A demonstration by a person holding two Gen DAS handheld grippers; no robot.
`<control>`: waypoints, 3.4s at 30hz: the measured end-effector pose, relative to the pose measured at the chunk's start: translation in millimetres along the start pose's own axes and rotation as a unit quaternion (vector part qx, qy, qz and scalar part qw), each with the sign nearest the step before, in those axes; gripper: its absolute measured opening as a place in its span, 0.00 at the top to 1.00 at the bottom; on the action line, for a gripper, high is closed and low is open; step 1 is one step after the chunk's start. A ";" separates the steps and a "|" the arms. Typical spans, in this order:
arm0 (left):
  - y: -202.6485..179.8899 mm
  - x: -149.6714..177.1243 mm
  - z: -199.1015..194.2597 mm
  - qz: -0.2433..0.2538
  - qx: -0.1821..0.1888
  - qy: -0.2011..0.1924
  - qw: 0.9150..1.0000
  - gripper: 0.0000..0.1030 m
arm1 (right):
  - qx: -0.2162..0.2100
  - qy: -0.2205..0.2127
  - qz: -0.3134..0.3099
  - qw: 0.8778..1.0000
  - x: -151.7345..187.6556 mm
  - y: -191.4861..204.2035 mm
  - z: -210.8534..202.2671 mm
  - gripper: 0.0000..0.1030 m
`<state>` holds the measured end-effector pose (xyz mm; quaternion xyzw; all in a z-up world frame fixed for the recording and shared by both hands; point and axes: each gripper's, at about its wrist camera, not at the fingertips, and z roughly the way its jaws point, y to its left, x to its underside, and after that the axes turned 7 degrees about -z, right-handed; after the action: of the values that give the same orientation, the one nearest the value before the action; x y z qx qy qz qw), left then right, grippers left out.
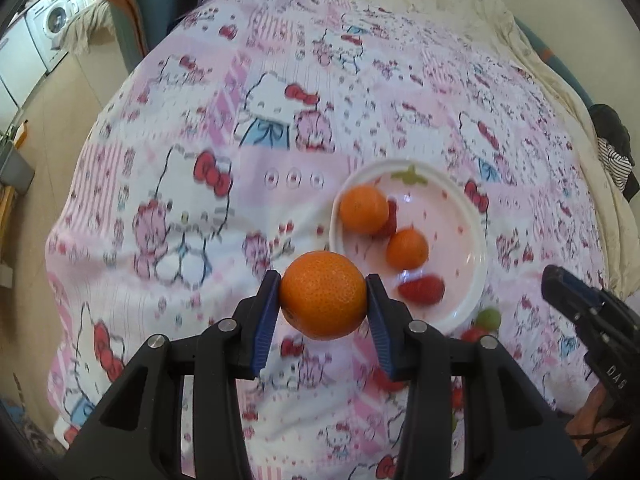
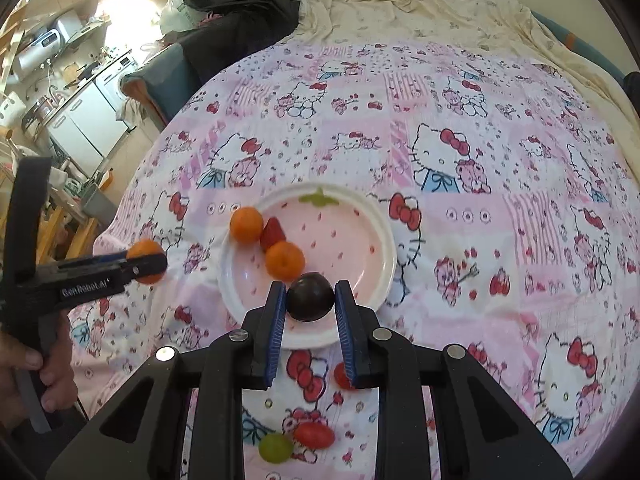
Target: Organize fruits
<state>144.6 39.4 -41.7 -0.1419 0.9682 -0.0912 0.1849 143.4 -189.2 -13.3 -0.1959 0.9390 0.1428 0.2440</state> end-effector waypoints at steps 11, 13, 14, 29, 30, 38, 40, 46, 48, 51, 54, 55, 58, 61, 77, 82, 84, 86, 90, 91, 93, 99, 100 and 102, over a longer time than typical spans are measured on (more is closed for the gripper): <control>-31.9 -45.9 26.3 0.039 0.010 -0.015 0.999 0.63 | -0.008 0.013 0.001 1.000 -38.0 -18.3 43.2 0.74; -38.3 -52.4 32.1 0.053 0.016 -0.020 0.998 0.63 | -0.007 0.016 -0.001 1.000 -41.9 -20.5 51.9 0.74; -43.4 -56.6 37.9 0.069 0.018 -0.026 0.997 0.63 | -0.006 0.018 -0.002 1.000 -43.4 -22.2 57.4 0.74; -49.9 -67.2 80.4 0.086 0.046 -0.008 0.995 0.63 | -0.041 0.083 0.064 0.994 -20.3 -58.7 117.2 0.74; -50.3 -67.8 81.0 0.084 0.048 -0.007 0.995 0.62 | -0.041 0.086 0.068 0.993 -20.3 -60.4 118.7 0.74; -58.0 -65.0 82.5 0.096 0.044 -0.012 0.994 0.62 | -0.048 0.093 0.082 0.991 -18.1 -67.2 122.2 0.74; -61.0 -63.6 81.6 0.105 0.049 -0.011 0.993 0.47 | -0.057 0.096 0.092 0.990 -17.6 -69.4 123.1 0.74; -70.3 -57.9 75.1 0.118 0.071 -0.012 0.990 0.24 | -0.068 0.094 0.097 0.989 -19.2 -70.1 119.7 0.54; -69.3 -58.3 74.1 0.116 0.073 -0.012 0.990 0.24 | -0.064 0.079 0.099 0.990 -20.6 -73.9 110.9 0.37; -63.6 -60.3 74.4 0.100 0.074 -0.008 0.992 0.24 | -0.055 0.061 0.106 0.991 -21.9 -80.3 98.0 0.32; -57.2 -61.8 74.8 0.084 0.069 -0.006 0.994 0.24 | -0.058 0.051 0.120 0.990 -23.0 -86.6 88.6 0.32; -55.7 -61.8 74.5 0.080 0.067 -0.006 0.995 0.24 | -0.058 0.046 0.124 0.989 -23.1 -88.0 85.4 0.32; -51.1 -60.2 71.0 0.067 0.060 -0.008 0.996 0.24 | -0.057 0.039 0.128 0.989 -22.1 -88.1 77.2 0.32; -47.5 -55.0 63.9 0.063 0.048 -0.013 0.997 0.24 | -0.058 0.031 0.129 0.989 -20.6 -85.2 67.8 0.32; -30.2 -21.7 6.5 0.052 0.025 -0.067 0.996 0.24 | -0.048 -0.014 0.125 0.991 3.4 -62.9 12.4 0.32; -29.6 -0.6 -6.2 0.063 0.009 -0.077 0.995 0.12 | -0.058 -0.030 0.139 0.988 15.1 -58.2 -4.6 0.32; -27.9 6.9 -12.7 0.062 0.006 -0.085 0.994 0.07 | -0.057 -0.032 0.140 0.988 20.3 -55.8 -9.4 0.32; -25.4 15.8 -17.9 0.060 0.001 -0.085 0.995 0.07 | -0.058 -0.033 0.144 0.987 26.9 -53.5 -14.2 0.32; -25.1 33.4 -21.6 0.067 -0.015 -0.082 0.994 0.07 | -0.059 -0.031 0.147 0.987 37.6 -50.1 -20.8 0.32; -24.6 38.5 -21.5 0.067 -0.019 -0.080 0.994 0.07 | -0.057 -0.031 0.147 0.987 40.6 -48.7 -22.2 0.32; -23.1 47.6 -20.1 0.066 -0.021 -0.073 0.995 0.07 | -0.055 -0.029 0.150 0.987 45.6 -47.5 -23.7 0.32; -17.5 68.6 -13.6 0.056 -0.023 -0.045 0.997 0.07 | -0.056 -0.013 0.171 0.984 67.8 -46.2 -23.0 0.32; -16.8 71.5 -12.8 0.054 -0.023 -0.041 0.997 0.07 | -0.057 -0.009 0.174 0.983 71.3 -45.4 -22.6 0.32; -16.0 75.9 -11.4 0.052 -0.020 -0.033 0.998 0.07 | -0.056 -0.002 0.177 0.983 76.7 -44.7 -21.3 0.32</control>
<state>76.4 2.3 -52.8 -0.0983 0.9693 -0.0573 0.2181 92.8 -259.3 -42.5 -0.0396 0.9489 0.2365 0.2052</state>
